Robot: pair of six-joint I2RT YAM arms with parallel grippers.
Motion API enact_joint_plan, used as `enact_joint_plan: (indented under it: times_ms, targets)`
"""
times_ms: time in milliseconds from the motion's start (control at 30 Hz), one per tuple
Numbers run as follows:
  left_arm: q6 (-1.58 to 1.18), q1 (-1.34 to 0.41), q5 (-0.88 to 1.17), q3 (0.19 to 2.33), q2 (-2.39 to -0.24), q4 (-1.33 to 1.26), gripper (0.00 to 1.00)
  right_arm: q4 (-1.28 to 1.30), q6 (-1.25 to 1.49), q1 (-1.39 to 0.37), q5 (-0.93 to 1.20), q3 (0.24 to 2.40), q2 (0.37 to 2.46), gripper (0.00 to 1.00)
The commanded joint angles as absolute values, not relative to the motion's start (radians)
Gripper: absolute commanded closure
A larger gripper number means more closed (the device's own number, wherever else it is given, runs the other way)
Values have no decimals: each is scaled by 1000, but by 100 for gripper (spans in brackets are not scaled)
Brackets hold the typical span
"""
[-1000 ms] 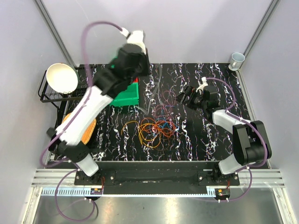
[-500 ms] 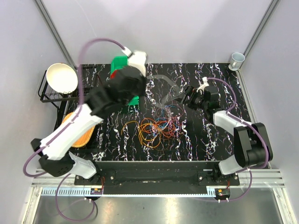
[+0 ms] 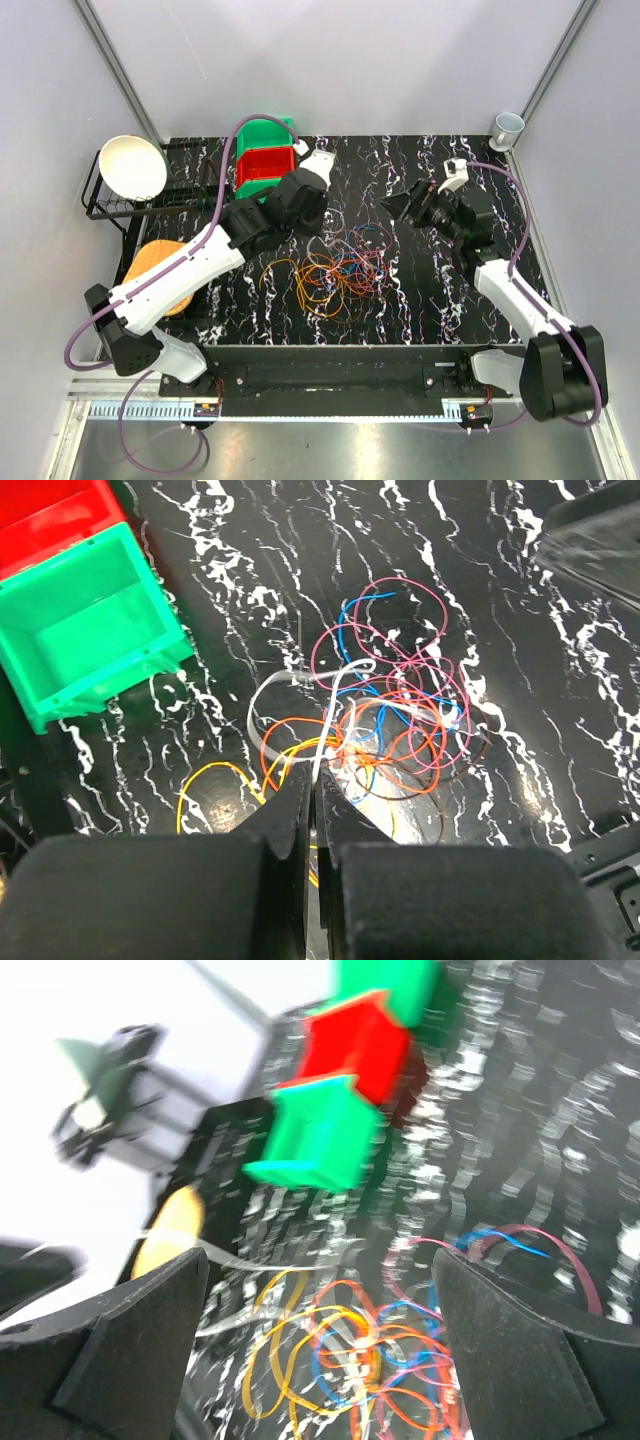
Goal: Untangle the cables
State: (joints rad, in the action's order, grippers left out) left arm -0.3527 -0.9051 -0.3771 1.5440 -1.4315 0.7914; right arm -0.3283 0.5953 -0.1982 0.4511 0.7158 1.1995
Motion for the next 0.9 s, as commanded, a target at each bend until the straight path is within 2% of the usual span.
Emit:
enact_joint_plan:
  times_ms: [0,200,300,533,867]
  targets:
    - [-347,-894,-287,1552,-1445,744,100,-454,575,-225,649,681,1140,0]
    - [-334,-865,-184,1643,-1476,779,100,-544,554,-294,773,698,1193,0]
    - [-325,-853,-144,1680,-1499,799,100,-529,505,-353,770,721,1222,0]
    - [-328,-830,-106,1707,-1534,821,100,-643,551,-370,842,724,1276,0]
    - [-386,-796,-92,1724,-1562,810,100,-621,519,-466,764,729,1302,0]
